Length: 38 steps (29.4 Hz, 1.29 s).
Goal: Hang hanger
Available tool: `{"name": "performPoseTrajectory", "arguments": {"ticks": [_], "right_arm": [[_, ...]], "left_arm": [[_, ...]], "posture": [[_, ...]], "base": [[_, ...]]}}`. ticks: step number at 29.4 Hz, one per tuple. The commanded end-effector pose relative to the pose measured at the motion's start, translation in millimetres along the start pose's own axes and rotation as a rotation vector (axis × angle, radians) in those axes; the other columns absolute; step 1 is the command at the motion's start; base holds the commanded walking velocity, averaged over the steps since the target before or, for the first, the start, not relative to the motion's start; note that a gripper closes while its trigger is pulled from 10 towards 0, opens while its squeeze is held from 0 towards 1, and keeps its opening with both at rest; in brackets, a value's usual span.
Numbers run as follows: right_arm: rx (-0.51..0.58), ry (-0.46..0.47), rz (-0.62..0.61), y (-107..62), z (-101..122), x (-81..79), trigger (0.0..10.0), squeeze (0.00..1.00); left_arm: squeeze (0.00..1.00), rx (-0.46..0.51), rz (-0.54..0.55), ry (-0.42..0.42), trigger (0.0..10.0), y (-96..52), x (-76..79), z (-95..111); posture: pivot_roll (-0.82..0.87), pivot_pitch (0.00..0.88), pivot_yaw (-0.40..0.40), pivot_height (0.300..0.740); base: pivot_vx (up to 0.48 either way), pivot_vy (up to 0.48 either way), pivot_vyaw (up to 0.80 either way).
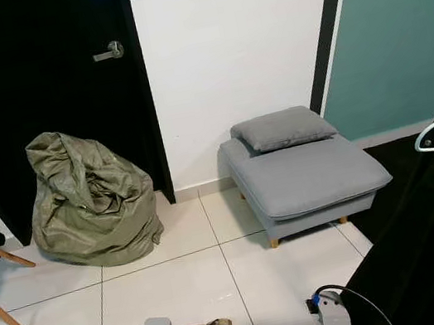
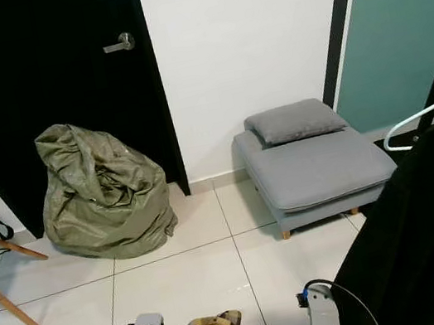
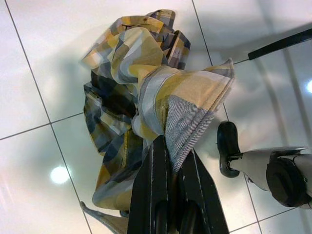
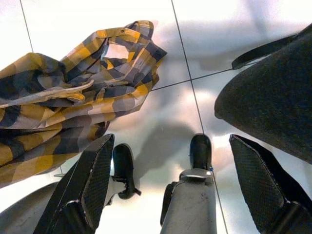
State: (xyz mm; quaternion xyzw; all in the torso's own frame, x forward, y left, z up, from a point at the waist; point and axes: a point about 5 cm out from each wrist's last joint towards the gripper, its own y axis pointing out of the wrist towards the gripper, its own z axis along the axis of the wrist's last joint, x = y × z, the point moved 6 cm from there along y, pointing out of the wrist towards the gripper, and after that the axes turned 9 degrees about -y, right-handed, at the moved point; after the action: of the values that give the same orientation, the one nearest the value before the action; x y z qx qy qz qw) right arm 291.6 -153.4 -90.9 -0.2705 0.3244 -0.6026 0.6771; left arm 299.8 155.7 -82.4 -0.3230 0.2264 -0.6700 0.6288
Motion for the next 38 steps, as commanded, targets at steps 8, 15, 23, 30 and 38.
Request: {"name": "performPoseTrajectory", "arguments": {"ticks": [8, 15, 23, 30, 38], "right_arm": [[-0.012, -0.024, -0.008, 0.0, -3.8, 0.2, 10.0, 0.00], [-0.012, -0.021, -0.008, 0.0, -3.4, 0.2, 10.0, 0.00], [-0.013, -0.012, -0.005, 0.0, -4.2, 0.0, 10.0, 0.00], [-0.010, 0.002, 0.000, 0.0, -4.3, -0.7, 10.0, 0.00], [-0.004, 0.018, 0.005, 0.0, -2.9, -1.1, 10.0, 0.00]], "left_arm": [[0.00, -0.023, 0.006, -0.003, 10.0, 0.1, -1.6, -3.6], [0.00, -0.024, 0.007, -0.007, 10.0, 0.2, -1.5, -3.4], [0.00, -0.026, 0.007, -0.010, 10.0, 0.1, -1.6, -4.3], [0.00, -0.027, 0.008, -0.011, 10.0, 0.0, -1.9, -4.5], [0.00, -0.026, 0.008, -0.013, 10.0, 0.0, -2.4, -3.6]], "posture": [[0.07, 0.067, -0.015, 0.740], [0.07, 0.071, -0.015, 0.740], [0.07, 0.076, -0.015, 0.740], [0.07, 0.082, -0.015, 0.740], [0.07, 0.086, -0.013, 0.740]], "base": [[0.000, 0.000, 0.00], [0.000, 0.000, 0.00], [0.000, 0.000, 0.00], [0.000, 0.000, 0.00], [0.000, 0.000, 0.00]]}}
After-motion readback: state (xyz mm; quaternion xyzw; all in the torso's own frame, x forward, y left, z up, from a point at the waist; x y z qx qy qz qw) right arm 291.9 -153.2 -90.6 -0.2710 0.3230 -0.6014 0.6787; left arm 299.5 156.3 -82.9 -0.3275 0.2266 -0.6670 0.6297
